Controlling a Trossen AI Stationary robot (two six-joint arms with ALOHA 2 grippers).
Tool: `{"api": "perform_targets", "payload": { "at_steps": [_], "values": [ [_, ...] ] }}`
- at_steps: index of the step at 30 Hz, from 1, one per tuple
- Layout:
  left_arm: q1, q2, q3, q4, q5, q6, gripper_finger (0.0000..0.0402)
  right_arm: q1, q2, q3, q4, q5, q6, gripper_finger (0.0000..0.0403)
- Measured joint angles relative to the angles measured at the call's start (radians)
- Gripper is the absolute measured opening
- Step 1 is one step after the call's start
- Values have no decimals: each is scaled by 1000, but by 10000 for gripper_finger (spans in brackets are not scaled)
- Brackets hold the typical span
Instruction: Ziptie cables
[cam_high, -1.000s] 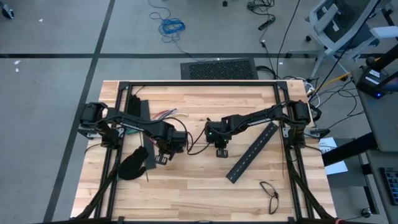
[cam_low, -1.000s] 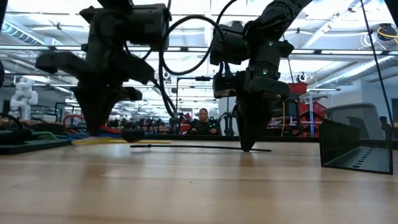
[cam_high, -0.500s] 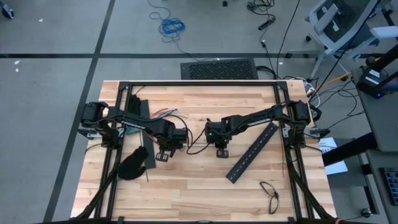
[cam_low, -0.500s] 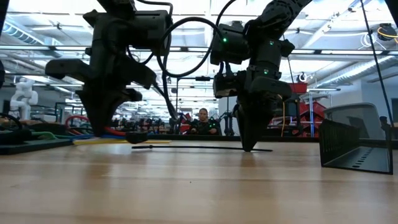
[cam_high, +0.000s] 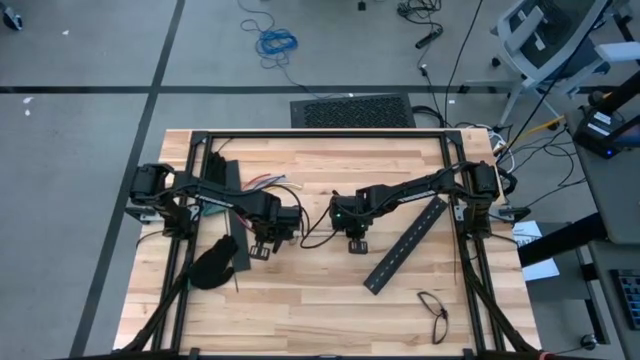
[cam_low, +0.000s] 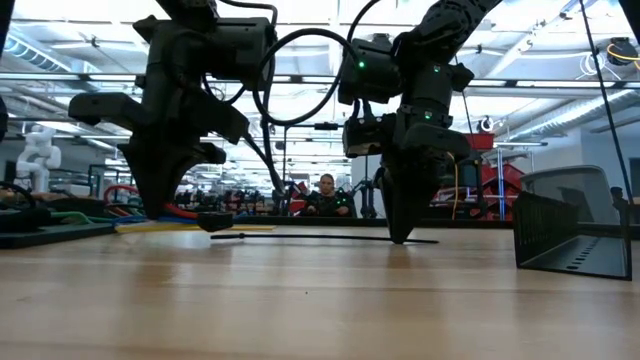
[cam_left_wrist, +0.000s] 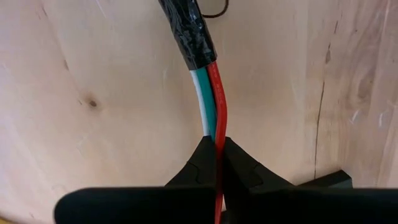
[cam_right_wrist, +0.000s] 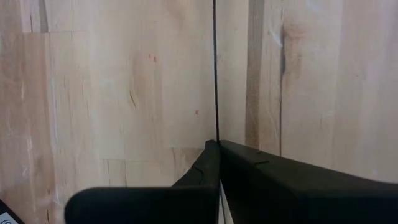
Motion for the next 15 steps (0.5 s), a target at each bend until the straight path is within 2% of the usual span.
{"api": "perform_targets", "payload": {
  "at_steps": [15],
  "values": [
    [0,46,-1,0,29,0,4,-5,0,0,0,0,-15,0]
  ]
}}
